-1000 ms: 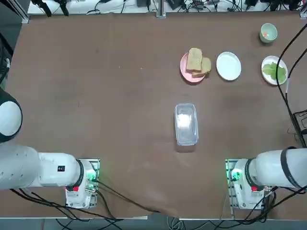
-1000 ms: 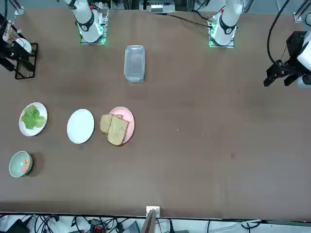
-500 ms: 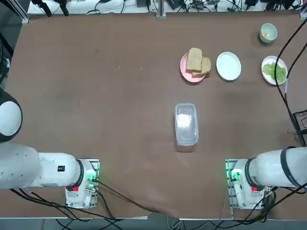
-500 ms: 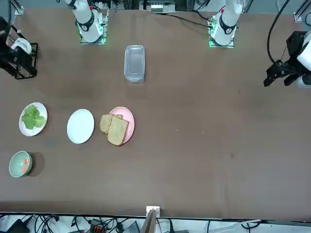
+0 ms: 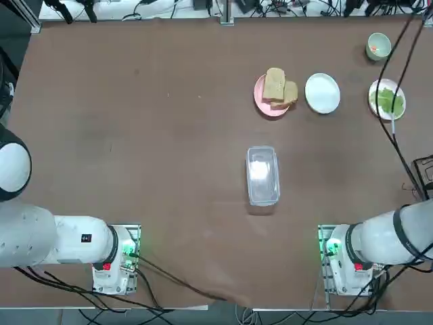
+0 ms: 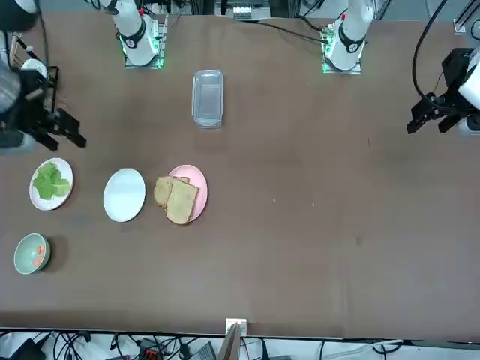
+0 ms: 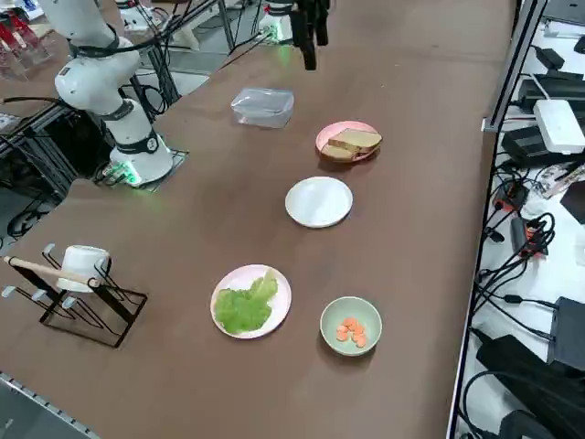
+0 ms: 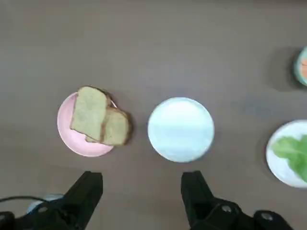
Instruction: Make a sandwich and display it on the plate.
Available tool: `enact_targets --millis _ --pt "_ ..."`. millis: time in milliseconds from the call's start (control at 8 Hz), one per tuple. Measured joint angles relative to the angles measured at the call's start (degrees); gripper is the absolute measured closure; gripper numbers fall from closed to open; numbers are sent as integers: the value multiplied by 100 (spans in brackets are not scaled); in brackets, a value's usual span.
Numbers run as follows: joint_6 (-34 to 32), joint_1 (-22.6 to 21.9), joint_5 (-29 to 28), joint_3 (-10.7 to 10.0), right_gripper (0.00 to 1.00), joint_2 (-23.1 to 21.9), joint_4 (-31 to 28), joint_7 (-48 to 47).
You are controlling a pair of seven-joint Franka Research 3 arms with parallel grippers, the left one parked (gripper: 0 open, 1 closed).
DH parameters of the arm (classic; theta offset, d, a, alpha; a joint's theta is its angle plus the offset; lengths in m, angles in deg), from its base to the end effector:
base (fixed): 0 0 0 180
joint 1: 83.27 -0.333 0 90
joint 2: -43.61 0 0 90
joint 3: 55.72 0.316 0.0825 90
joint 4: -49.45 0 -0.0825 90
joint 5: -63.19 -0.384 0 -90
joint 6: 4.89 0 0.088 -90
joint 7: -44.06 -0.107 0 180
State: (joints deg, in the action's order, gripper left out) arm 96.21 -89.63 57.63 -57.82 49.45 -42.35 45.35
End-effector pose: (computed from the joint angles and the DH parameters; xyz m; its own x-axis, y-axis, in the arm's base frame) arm 0.5978 0.0541 0.5686 0.9950 0.0783 0.0617 0.0837 -0.9923 -0.0910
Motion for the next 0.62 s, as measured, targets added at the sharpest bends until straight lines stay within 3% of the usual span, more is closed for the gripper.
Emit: enact_targets --millis 250,625 --pt "136 -282 -154 13 0 583 476 238" --pt "174 -444 -845 12 2 1779 1370 1479"
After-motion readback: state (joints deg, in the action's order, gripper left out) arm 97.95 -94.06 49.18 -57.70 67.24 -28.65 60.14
